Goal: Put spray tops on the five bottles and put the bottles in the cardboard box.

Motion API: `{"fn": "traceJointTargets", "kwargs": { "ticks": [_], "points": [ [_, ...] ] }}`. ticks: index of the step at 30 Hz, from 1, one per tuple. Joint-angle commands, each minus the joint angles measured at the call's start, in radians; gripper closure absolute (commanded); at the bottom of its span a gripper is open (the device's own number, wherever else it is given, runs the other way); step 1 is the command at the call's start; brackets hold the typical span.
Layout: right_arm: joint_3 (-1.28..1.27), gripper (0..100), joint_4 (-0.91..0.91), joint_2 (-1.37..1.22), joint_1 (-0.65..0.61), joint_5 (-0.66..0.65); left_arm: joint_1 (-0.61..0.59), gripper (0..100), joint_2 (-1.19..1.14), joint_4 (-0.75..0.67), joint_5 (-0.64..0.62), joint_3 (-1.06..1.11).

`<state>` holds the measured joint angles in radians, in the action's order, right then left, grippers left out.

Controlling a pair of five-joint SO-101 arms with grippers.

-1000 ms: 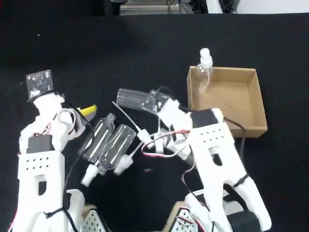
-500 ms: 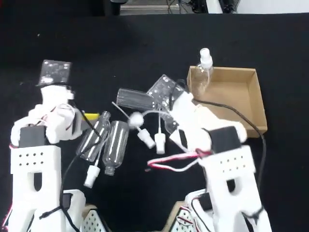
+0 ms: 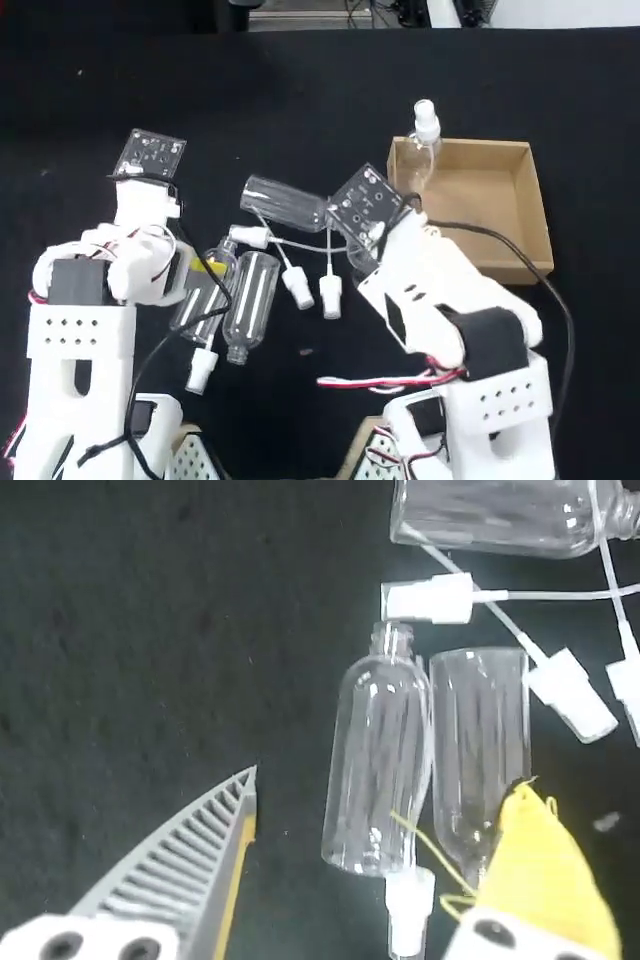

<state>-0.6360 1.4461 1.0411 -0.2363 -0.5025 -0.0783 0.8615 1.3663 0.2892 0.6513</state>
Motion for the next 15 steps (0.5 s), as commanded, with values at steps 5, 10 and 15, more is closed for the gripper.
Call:
{"fn": "traceJointTargets", "kwargs": {
  "ticks": [5, 10, 15],
  "points": [
    [0.064, 98.7, 0.029, 0.038, 0.021, 0.006, -0.067, 64, -0.009, 0.006, -0.032, -0.050],
    [0.053, 98.8, 0.046, 0.035, 0.021, 0.015, -0.140, 64, -0.063, -0.086, -0.109, -0.035],
    [0.004, 98.7, 0.037, 0.036, 0.017, 0.041, -0.147, 64, -0.255, 0.037, 0.089, -0.053]
  ]
}}
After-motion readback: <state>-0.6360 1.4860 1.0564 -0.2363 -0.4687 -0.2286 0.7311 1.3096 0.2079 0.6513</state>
